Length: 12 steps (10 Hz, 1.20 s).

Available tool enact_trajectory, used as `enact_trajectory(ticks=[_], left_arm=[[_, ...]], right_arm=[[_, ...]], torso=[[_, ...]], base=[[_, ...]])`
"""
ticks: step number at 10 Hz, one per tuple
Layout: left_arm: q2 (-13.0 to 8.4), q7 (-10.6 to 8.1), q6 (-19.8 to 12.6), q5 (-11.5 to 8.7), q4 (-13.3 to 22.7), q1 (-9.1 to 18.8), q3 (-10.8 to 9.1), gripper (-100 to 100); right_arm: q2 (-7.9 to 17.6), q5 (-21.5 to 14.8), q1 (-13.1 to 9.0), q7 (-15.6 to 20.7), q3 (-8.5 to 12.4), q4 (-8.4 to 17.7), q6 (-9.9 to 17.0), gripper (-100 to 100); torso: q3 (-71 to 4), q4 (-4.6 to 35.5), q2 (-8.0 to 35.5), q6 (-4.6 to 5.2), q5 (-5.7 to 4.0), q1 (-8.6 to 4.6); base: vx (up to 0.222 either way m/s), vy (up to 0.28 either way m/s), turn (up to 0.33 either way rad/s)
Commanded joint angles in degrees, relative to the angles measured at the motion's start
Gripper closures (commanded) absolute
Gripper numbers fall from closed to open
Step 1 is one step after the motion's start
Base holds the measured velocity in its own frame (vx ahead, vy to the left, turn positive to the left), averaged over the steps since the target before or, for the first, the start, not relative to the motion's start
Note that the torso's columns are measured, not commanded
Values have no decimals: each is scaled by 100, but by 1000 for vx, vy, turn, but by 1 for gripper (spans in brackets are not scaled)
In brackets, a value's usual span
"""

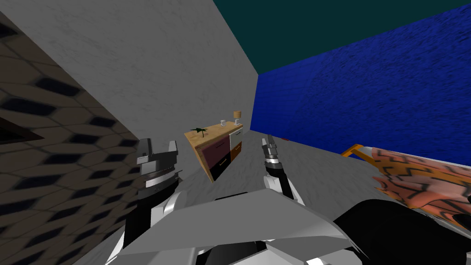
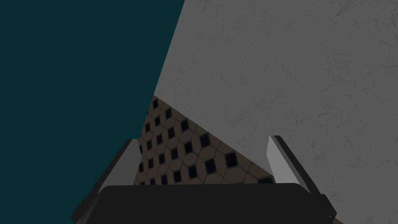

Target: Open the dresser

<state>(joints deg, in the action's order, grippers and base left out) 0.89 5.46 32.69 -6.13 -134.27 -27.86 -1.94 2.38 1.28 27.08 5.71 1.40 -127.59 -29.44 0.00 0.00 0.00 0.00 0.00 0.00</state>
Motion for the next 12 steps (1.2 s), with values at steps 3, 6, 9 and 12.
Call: enact_trajectory(ticks=[3, 6, 9, 12], left_arm=[[0, 0, 0, 0, -1, 0, 0, 0], [0, 0, 0, 0, -1, 0, 0, 0], [0, 0, 0, 0, -2, 0, 0, 0], [-509, -71, 103, -56, 182, 24, -20, -100]], right_arm=[[0, 0, 0, 0, 0, -1, 0, 0], [0, 0, 0, 0, 0, -1, 0, 0], [0, 0, 0, 0, 0, -2, -1, 0], [0, 0, 1, 0, 0, 1, 0, 0]], torso=[[-2014, 1006, 1003, 0, 0, 0], [-4536, 2268, 2269, 0, 0, 0], [-7073, 3537, 3539, 0, 0, 0], [-8430, 4203, 4200, 0, -1, -4]], base=[[0, 0, 0], [0, 0, 0], [0, 0, 0], [34, -24, 14]])
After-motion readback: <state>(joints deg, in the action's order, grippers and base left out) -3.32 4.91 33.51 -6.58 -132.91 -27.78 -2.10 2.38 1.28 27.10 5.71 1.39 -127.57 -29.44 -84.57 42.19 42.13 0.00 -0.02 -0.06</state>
